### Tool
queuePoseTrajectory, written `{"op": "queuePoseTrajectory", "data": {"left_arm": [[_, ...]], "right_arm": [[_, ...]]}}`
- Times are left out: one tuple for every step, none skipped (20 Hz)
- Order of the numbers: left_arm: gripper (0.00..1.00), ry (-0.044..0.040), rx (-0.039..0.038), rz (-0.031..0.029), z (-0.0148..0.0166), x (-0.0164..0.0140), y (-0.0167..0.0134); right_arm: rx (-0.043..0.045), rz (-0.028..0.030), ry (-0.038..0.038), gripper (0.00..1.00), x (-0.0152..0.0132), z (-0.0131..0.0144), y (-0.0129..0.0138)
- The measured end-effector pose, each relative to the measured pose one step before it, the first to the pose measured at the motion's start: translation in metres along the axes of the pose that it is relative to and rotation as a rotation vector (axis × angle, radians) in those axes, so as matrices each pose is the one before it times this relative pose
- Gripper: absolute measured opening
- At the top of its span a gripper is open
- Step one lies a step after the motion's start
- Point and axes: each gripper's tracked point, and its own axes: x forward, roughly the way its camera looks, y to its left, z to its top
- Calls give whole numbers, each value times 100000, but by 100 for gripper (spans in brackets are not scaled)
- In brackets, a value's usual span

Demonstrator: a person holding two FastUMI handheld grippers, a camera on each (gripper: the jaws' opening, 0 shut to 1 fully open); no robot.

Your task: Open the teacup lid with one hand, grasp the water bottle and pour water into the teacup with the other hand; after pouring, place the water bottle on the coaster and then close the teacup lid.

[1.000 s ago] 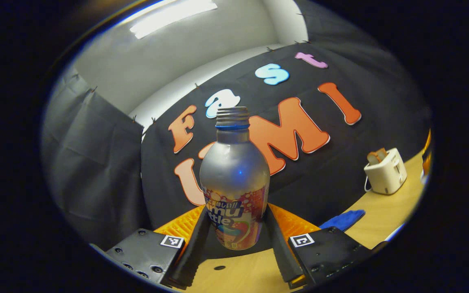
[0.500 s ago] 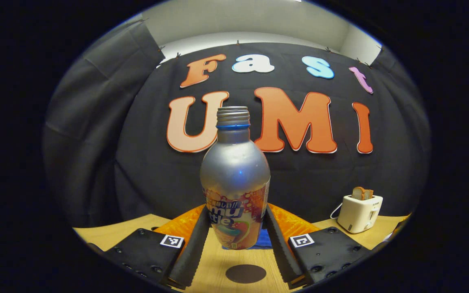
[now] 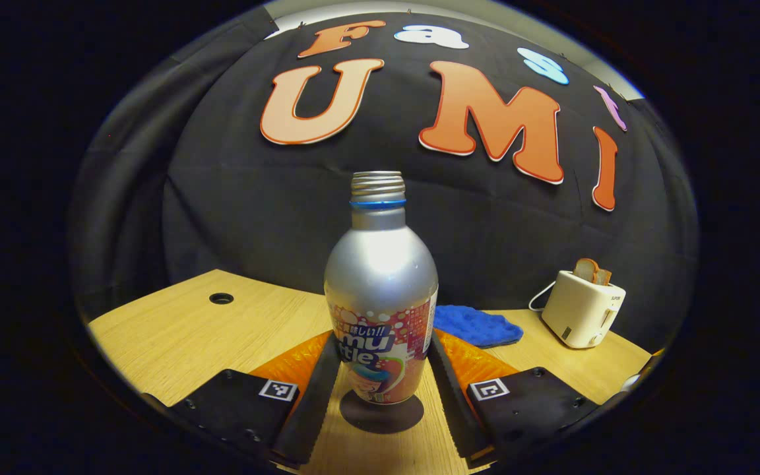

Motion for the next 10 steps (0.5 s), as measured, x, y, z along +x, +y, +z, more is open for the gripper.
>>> {"op": "queuePoseTrajectory", "data": {"left_arm": [[80, 2310, 92, -779, -526, 490, -57], [80, 2236, 307, -97, -711, 13, -53], [80, 1956, 228, -711, -601, 437, 2], [80, 1838, 546, 33, -546, 120, 68], [80, 1749, 832, -555, -589, 206, -53], [80, 1553, 1018, -711, -234, -153, 65], [80, 1579, 930, -349, -405, 194, -13], [77, 1333, 565, -817, -204, 14, -71], [76, 1356, 538, 287, -322, -76, 87], [84, -1056, 882, 248, 163, 190, 100]], "right_arm": [[239, 212, 565, 23, 166, -168, 14], [-84, 873, 462, 23, 192, -199, 283], [-129, 265, 280, 23, 147, -97, 125], [-19, 745, 517, 23, 124, -243, 193], [147, 493, 807, 23, 157, -279, 185], [203, 492, 775, 22, 116, -246, 115], [206, 637, 554, 23, 137, -130, 284], [172, 686, 304, 23, 52, -214, 303], [120, 851, -56, 23, 70, -13, 309], [200, 592, -45, 22, 68, -45, 227]]}}
